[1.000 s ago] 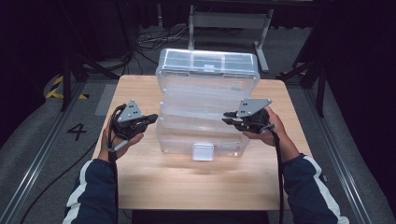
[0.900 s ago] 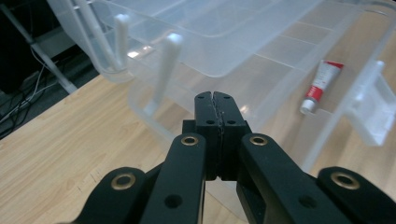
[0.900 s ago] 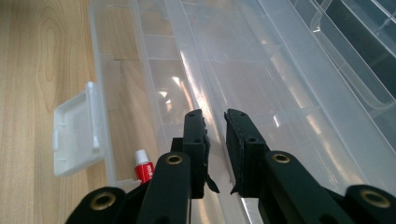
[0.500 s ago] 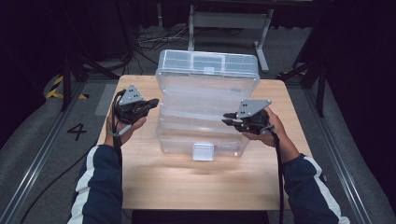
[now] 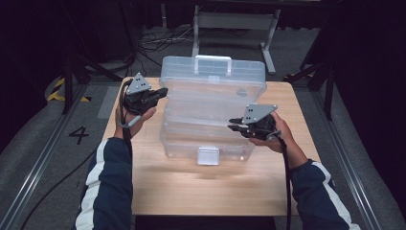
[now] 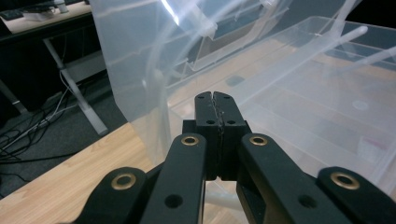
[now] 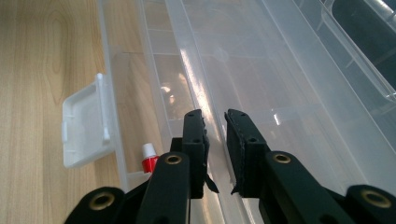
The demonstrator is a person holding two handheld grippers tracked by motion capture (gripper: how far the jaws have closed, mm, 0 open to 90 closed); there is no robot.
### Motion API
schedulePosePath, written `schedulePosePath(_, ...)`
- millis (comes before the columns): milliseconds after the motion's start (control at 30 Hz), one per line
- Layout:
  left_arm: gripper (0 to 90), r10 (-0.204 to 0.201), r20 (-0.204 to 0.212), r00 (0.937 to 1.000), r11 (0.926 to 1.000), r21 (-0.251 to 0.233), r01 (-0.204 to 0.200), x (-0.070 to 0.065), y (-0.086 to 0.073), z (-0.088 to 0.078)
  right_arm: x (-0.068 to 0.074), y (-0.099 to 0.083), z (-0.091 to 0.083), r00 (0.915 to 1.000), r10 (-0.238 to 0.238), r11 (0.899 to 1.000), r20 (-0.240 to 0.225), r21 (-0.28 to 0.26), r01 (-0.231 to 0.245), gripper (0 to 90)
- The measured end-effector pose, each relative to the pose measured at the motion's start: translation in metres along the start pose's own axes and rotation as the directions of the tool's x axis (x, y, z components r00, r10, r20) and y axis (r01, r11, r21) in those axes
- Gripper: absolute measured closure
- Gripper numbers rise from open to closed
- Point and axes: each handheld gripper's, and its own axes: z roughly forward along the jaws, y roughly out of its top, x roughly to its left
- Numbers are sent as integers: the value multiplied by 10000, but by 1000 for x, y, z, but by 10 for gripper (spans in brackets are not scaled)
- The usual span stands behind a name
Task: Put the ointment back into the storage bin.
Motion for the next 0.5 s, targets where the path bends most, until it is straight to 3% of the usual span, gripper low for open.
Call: schedulePosePath(500,900,-13,184,9998,10000,10,13,-1,2,-2,2,-10,-12,9998,178,9998,-37,7,-178,797)
